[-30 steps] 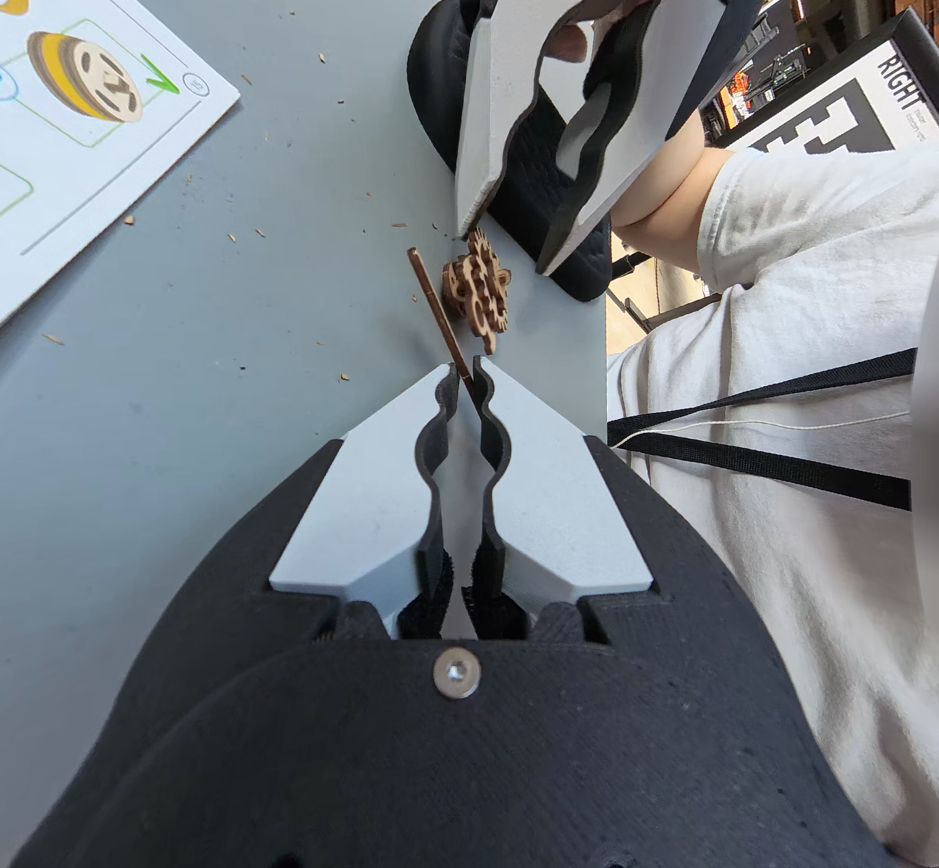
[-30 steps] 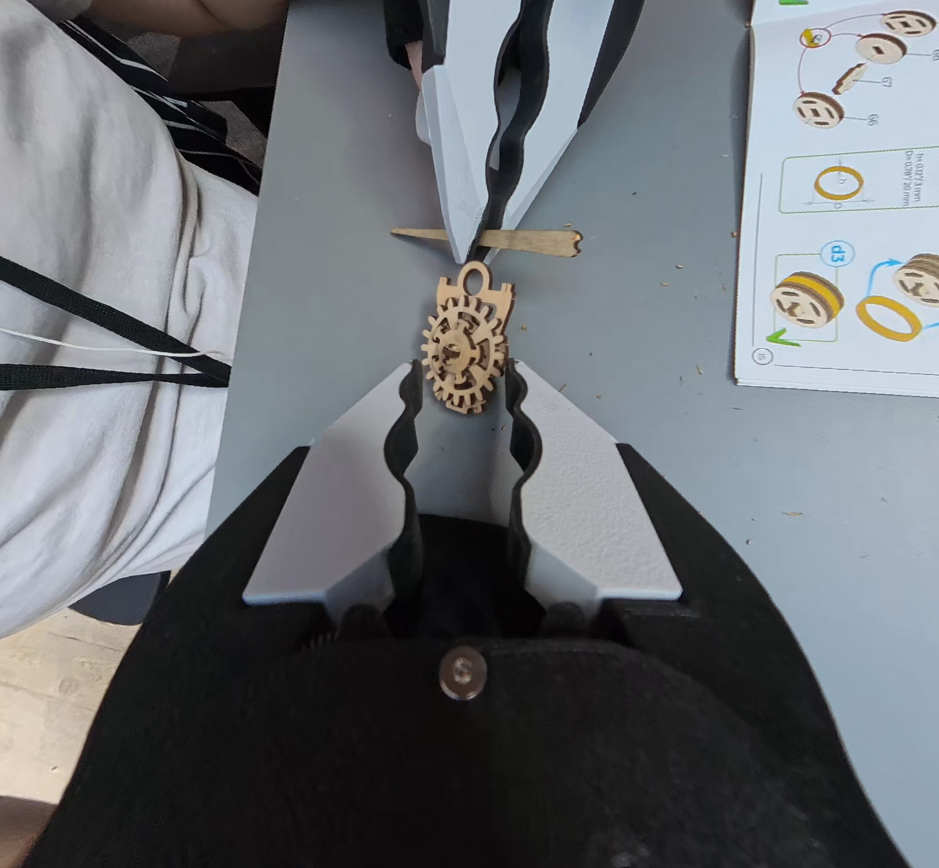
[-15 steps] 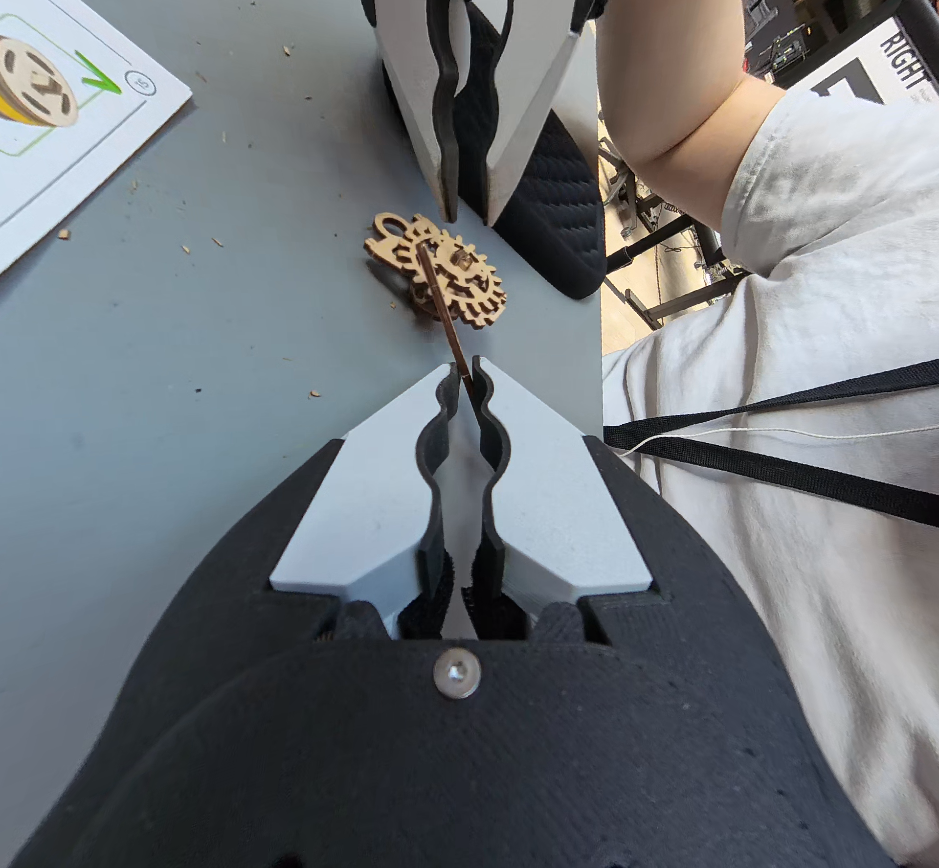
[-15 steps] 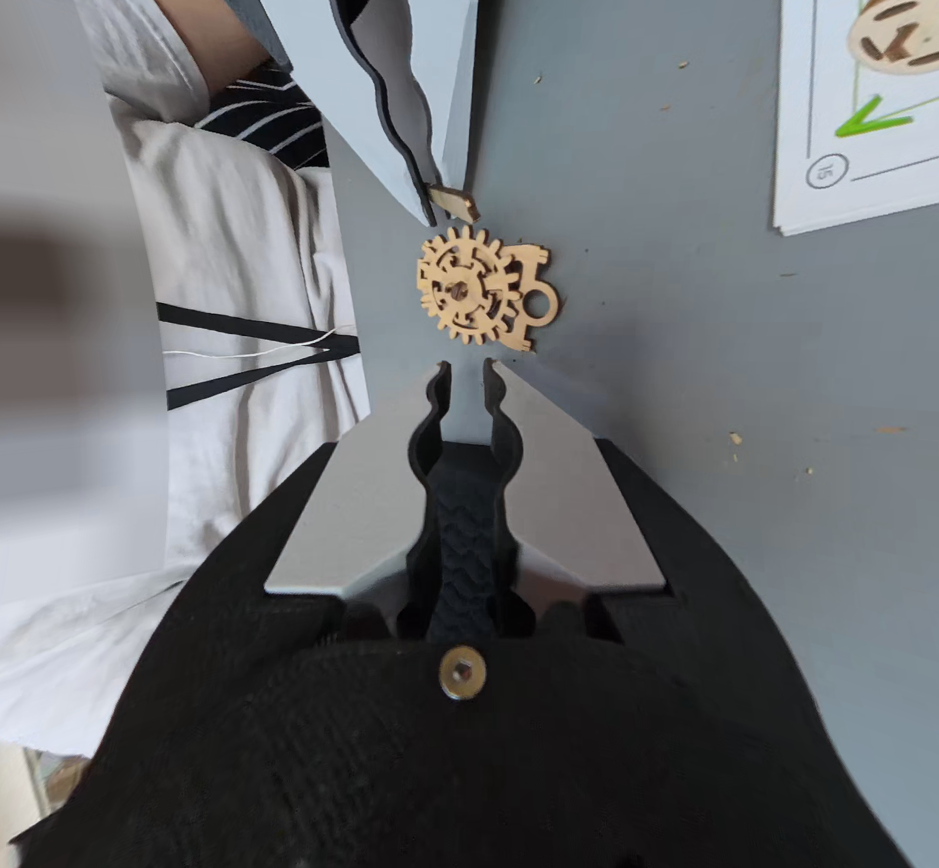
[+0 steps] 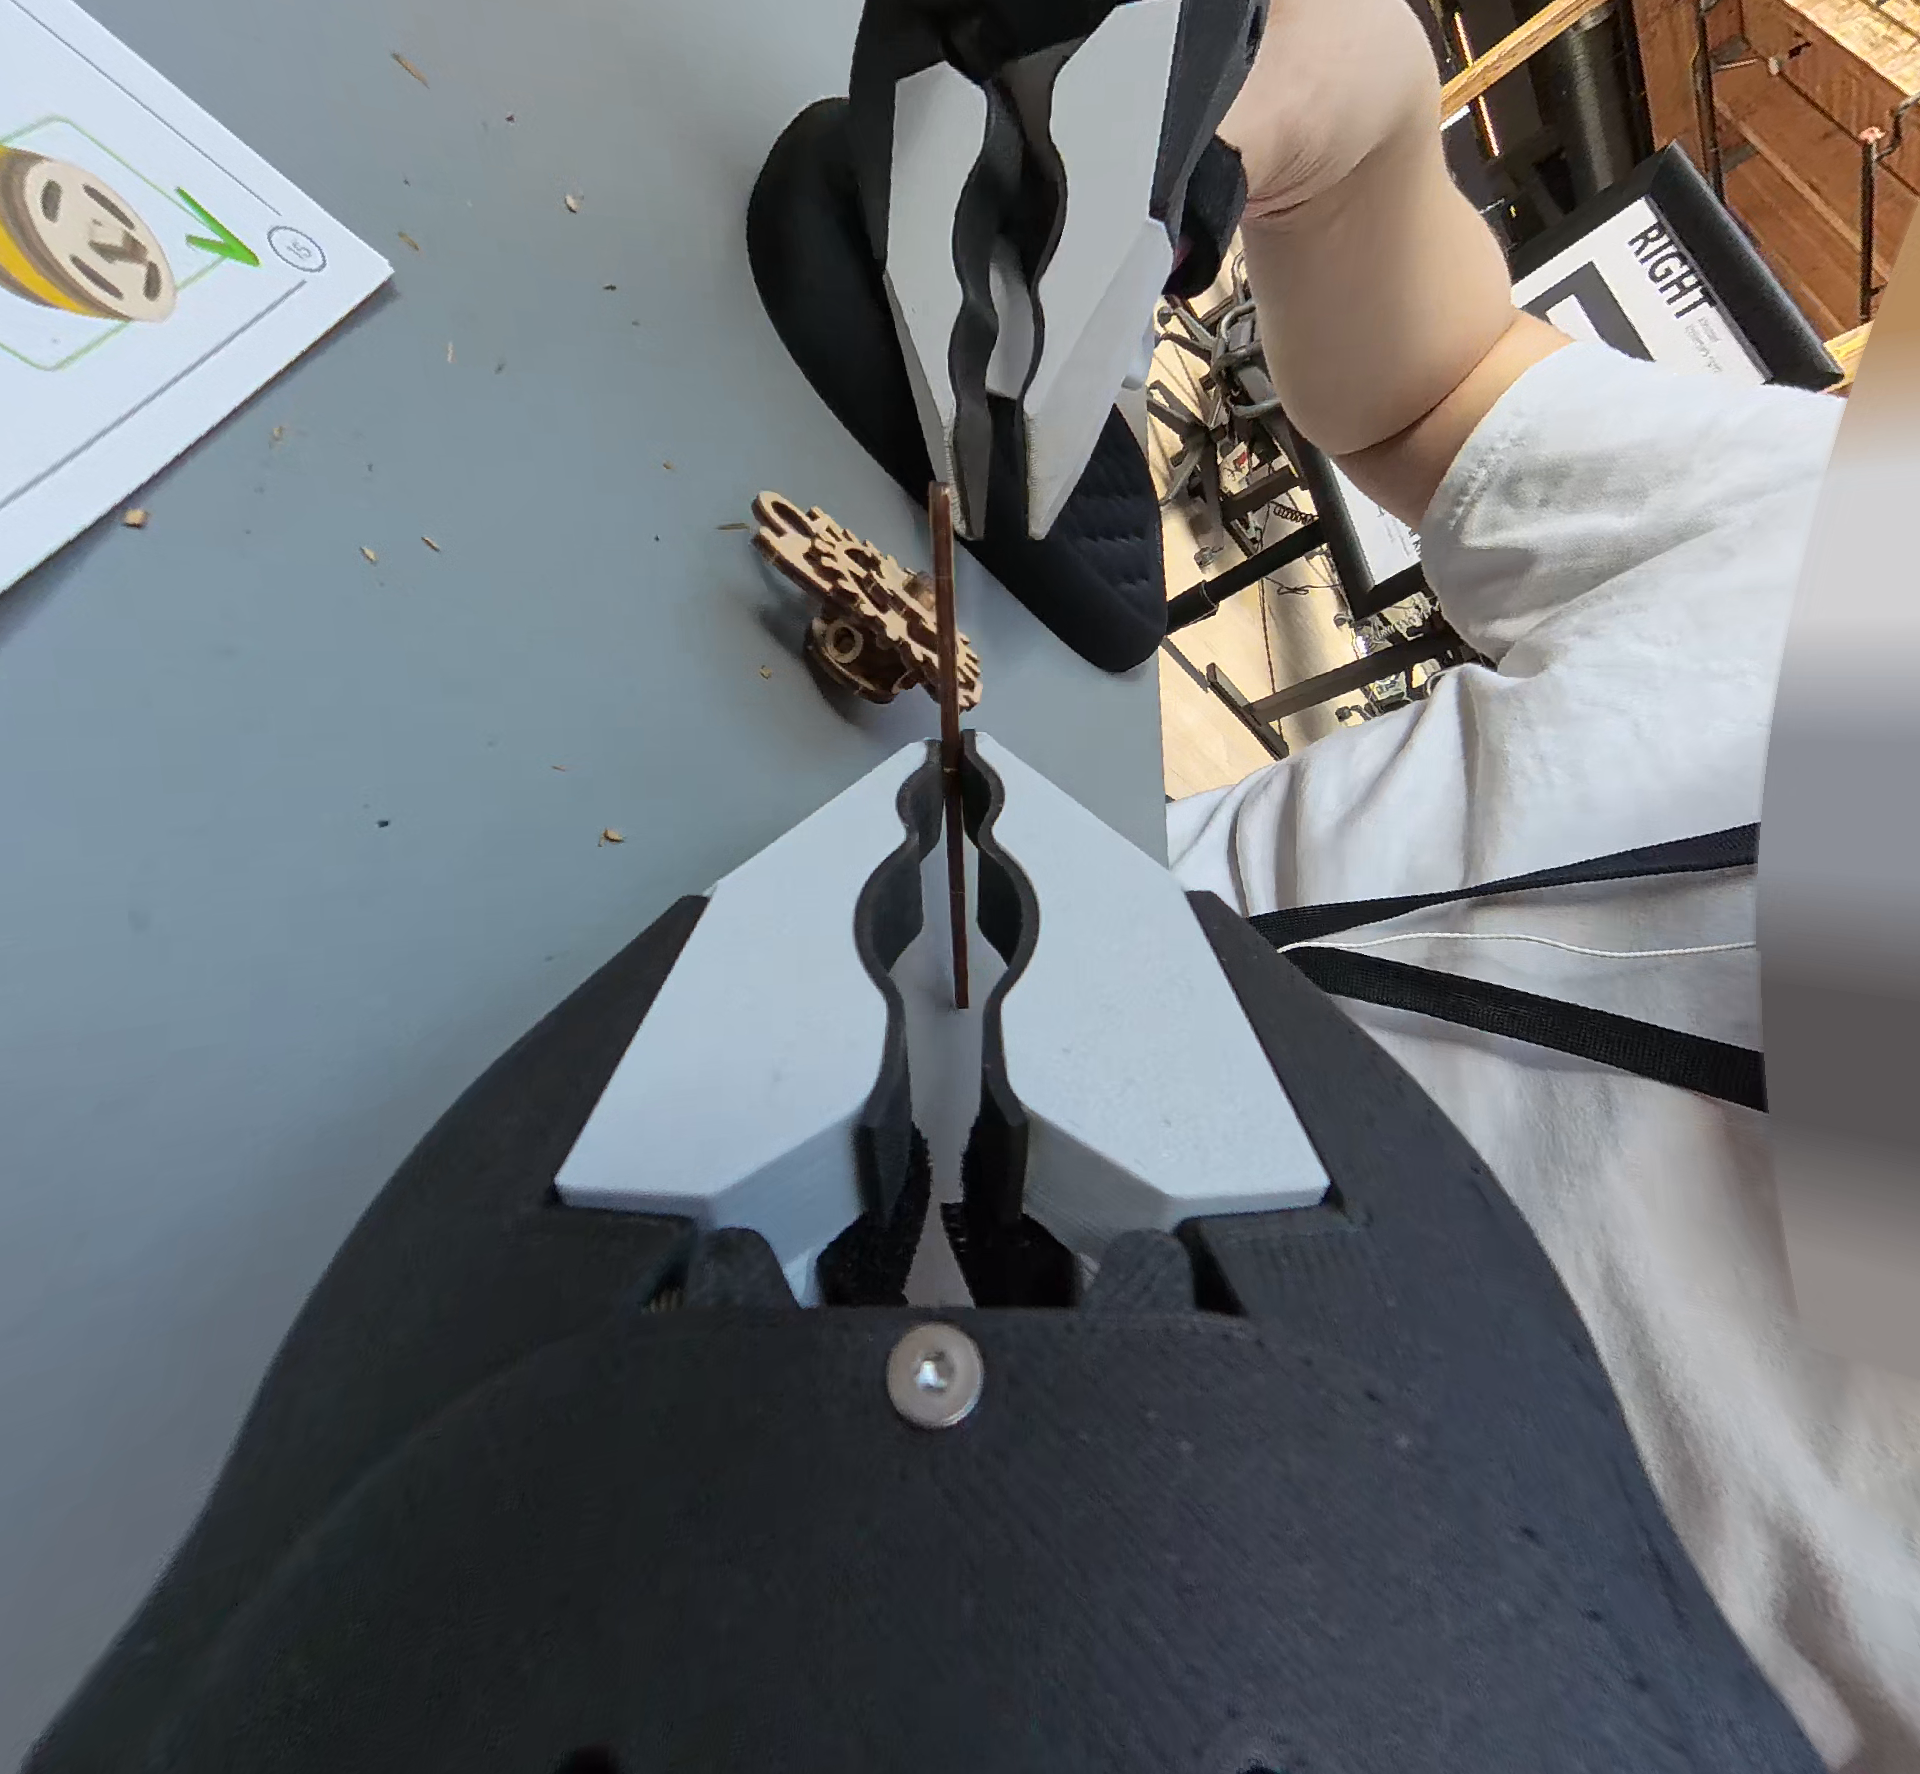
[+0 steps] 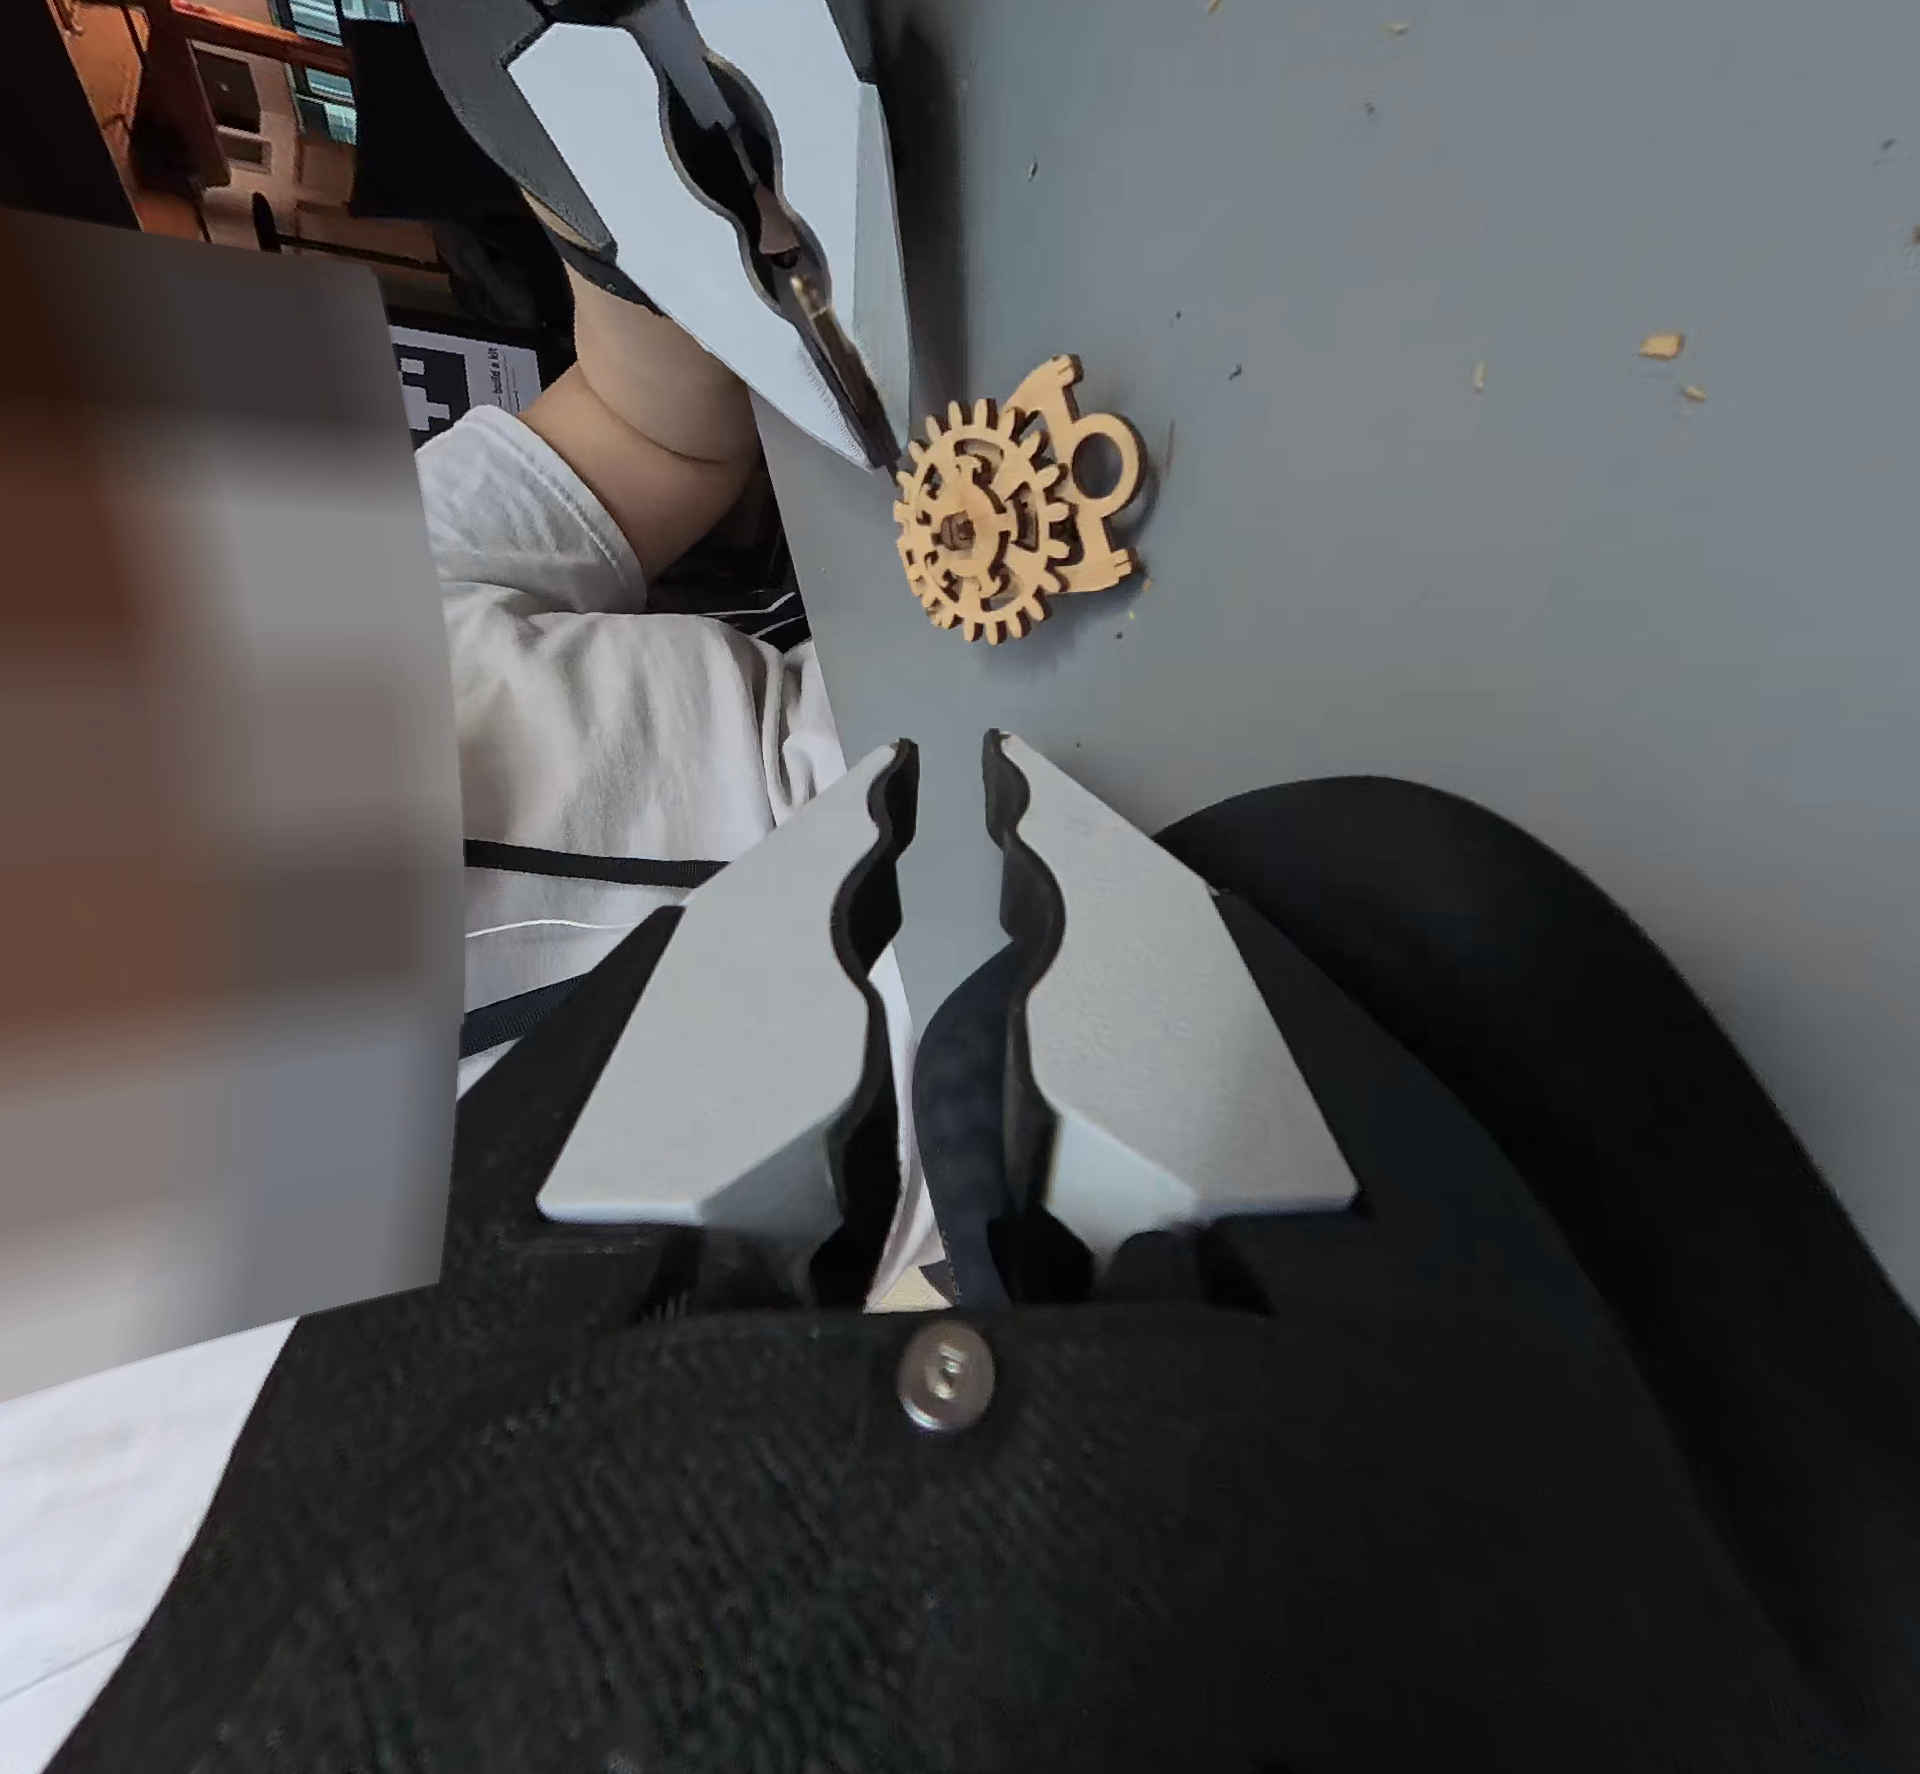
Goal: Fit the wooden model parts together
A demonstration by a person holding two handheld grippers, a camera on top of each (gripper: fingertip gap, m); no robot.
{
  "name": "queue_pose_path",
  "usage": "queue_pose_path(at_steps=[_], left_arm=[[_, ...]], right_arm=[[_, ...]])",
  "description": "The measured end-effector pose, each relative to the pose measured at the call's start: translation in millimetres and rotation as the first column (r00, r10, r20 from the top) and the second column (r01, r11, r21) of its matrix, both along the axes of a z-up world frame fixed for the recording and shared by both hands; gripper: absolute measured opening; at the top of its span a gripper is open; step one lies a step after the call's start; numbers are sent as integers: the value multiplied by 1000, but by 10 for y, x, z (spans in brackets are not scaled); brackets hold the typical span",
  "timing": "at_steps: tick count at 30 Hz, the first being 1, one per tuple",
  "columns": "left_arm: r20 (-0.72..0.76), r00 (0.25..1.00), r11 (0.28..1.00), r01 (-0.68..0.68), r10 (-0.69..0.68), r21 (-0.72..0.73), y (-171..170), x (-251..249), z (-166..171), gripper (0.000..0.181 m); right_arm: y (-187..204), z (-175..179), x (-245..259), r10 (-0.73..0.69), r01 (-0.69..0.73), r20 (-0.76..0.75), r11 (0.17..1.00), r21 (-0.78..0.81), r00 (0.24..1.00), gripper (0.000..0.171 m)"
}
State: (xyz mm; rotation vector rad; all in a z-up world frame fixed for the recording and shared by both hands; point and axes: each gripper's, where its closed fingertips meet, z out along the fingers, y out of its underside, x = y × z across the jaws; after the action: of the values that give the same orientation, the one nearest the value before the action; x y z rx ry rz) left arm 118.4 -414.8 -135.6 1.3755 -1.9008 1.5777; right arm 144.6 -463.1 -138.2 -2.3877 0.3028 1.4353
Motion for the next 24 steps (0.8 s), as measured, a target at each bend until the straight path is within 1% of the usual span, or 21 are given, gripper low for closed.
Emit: queue_pose_path(at_steps=[2, 3, 7, 9, 11, 13, 14, 15, 17, 19, 22, 24], left_arm=[[13, 1000, 1000, 4, -4, -12, -25, -7, 39, 0], [19, 1000, 1000, 11, -10, -13, -45, -16, 54, 0], [68, 997, 999, 38, -36, -28, -177, -52, 159, 0], [96, 995, 999, 37, -35, -19, -232, -32, 182, 0], [114, 993, 999, 30, -26, -33, -281, 1, 208, 0], [115, 993, 996, 29, -19, -83, -330, 26, 252, 0], [106, 994, 996, 22, -13, -88, -340, 45, 237, 0], [93, 996, 997, 15, -9, -71, -340, 62, 189, 0], [71, 997, 999, -1, 4, -38, -320, 88, 107, 0], [46, 999, 999, -8, 9, -35, -308, 91, 71, 0], [12, 1000, 1000, -20, 20, -17, -283, 100, 11, 0], [7, 1000, 1000, -17, 18, -21, -285, 97, 7, 0]], right_arm=[[13, -19, 63, -20, 20, 55, 1000, -6, 998, 13], [34, -35, 116, -20, 20, 106, 1000, 1, 994, 18], [246, -19, 357, 11, -44, 292, 993, 107, 956, 21], [393, -36, 437, 16, -68, 333, 987, 145, 943, 21], [467, -83, 410, 74, -128, 335, 981, 142, 939, 22], [472, -171, 352, 148, -203, 366, 972, 117, 919, 21], [468, -196, 328, 181, -241, 385, 964, 113, 905, 16], [490, -197, 323, 187, -255, 402, 959, 123, 896, 16], [515, -180, 318, 193, -263, 396, 956, 130, 898, 20], [505, -175, 309, 215, -274, 362, 954, 121, 907, 21], [454, -159, 253, 255, -287, 253, 953, 94, 933, 22], [458, -143, 226, 257, -277, 188, 957, 88, 948, 22]])
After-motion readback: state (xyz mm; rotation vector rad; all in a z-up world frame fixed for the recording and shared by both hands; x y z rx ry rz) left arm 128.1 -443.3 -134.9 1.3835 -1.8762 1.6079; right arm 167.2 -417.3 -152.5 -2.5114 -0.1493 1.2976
